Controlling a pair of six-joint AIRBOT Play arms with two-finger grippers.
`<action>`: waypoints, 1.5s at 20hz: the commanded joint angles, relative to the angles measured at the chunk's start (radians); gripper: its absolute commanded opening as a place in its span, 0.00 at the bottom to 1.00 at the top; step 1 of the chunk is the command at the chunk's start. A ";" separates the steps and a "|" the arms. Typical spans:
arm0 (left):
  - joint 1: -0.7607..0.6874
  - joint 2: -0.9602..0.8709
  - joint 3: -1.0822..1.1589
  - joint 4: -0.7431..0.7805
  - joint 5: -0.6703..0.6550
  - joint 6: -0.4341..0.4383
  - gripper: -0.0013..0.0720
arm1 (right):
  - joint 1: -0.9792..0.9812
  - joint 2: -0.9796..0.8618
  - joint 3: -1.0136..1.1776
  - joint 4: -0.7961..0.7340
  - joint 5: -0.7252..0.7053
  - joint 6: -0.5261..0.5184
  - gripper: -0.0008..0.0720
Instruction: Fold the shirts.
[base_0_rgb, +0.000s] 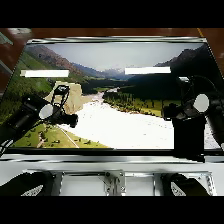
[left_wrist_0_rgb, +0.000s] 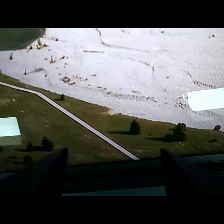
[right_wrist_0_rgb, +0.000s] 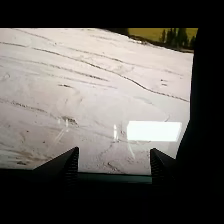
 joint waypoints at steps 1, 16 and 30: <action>0.001 0.001 0.000 0.000 0.000 0.000 0.93 | 0.001 0.001 0.000 0.001 -0.001 0.000 0.79; 0.001 0.001 0.000 0.000 0.000 0.000 0.93 | 0.001 0.001 0.000 0.138 -0.077 -0.015 0.79; 0.156 -0.113 0.062 0.056 0.249 0.043 0.95 | 0.001 0.000 0.000 0.156 -0.097 -0.037 0.79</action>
